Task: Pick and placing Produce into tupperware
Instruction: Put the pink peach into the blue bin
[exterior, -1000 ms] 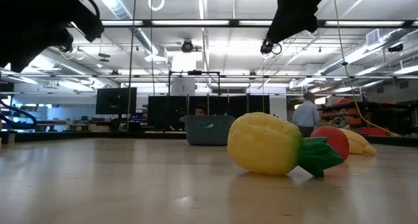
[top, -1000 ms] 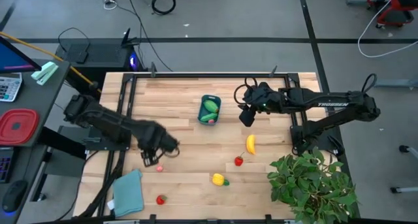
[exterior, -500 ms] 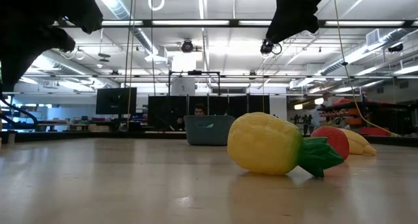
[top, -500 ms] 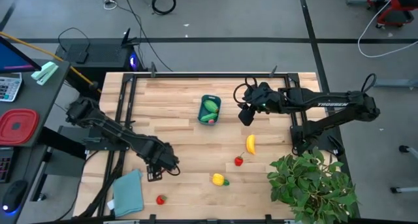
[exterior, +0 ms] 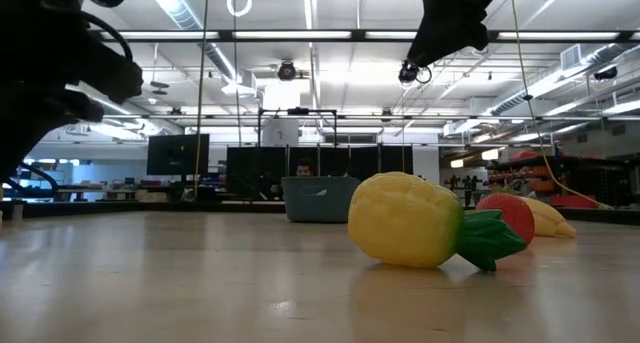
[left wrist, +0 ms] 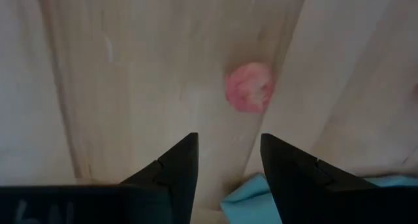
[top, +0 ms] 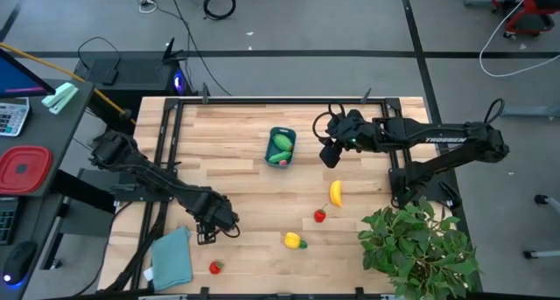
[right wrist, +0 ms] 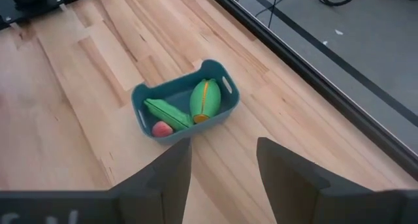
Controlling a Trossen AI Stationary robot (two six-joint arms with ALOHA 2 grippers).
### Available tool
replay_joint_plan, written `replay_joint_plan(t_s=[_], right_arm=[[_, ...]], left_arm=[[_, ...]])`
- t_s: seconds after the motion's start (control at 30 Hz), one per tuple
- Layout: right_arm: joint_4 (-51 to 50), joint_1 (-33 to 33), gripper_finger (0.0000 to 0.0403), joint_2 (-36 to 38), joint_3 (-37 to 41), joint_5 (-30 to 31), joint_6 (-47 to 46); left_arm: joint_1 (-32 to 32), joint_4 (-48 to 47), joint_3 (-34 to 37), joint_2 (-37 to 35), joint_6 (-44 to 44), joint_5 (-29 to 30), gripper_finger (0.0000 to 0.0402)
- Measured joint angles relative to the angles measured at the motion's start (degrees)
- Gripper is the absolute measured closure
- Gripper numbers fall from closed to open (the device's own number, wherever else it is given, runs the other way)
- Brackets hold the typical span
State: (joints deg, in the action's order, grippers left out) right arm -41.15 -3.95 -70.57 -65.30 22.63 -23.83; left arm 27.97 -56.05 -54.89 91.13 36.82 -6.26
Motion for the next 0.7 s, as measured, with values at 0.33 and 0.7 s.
replay_joint_plan(t_s=[0.33,0.7], right_arm=[[0.02,0.00,0.0220,0.00,0.02,3.93,0.04],[0.02,0.00,0.0220,0.00,0.02,3.93,0.02]], left_arm=[[1.03,7.03,0.04,0.00,0.68,-0.05,0.0230],[1.55,6.93,0.04,0.00,3.98,1.17,0.0230]])
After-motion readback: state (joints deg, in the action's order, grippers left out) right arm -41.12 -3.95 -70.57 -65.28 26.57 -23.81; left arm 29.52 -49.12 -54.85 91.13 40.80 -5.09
